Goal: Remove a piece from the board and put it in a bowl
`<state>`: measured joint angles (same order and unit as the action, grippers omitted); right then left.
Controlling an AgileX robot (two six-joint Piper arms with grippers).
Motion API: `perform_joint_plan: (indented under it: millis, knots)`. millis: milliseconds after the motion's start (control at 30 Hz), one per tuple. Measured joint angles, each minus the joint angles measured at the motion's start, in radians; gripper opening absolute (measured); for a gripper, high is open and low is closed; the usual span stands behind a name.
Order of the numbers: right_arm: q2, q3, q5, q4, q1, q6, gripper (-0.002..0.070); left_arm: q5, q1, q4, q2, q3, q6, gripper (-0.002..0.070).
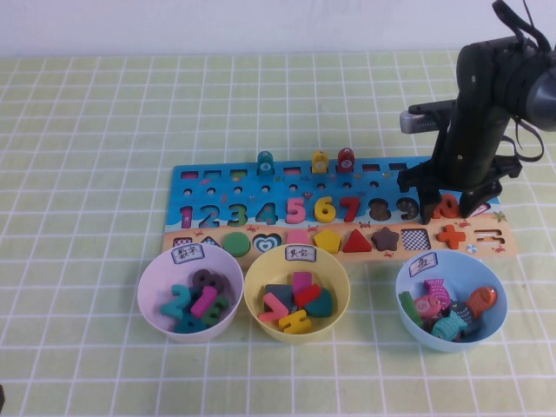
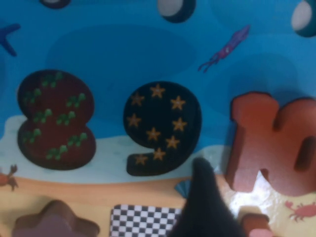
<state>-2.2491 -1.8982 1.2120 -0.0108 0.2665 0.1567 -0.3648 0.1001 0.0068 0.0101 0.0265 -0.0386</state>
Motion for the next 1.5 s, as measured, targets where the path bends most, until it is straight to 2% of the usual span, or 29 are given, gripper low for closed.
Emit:
perform_joint_plan:
  millis: [167, 1100, 1267, 1500]
  knots:
    - [0.000, 0.000, 0.000, -0.004, -0.004, 0.002, 0.0321, 0.000, 0.000, 0.000, 0.000, 0.000, 0.000, -0.0003]
    - [0.069, 0.000, 0.007, -0.020, -0.001, -0.041, 0.0321, 0.000, 0.000, 0.000, 0.000, 0.000, 0.000, -0.0003]
    - [0.113, 0.000, 0.013, -0.026, 0.046, -0.117, 0.0321, 0.000, 0.000, 0.000, 0.000, 0.000, 0.000, -0.0003]
    - [0.185, 0.000, 0.017, -0.022, 0.190, -0.184, 0.0321, 0.000, 0.000, 0.000, 0.000, 0.000, 0.000, -0.0003]
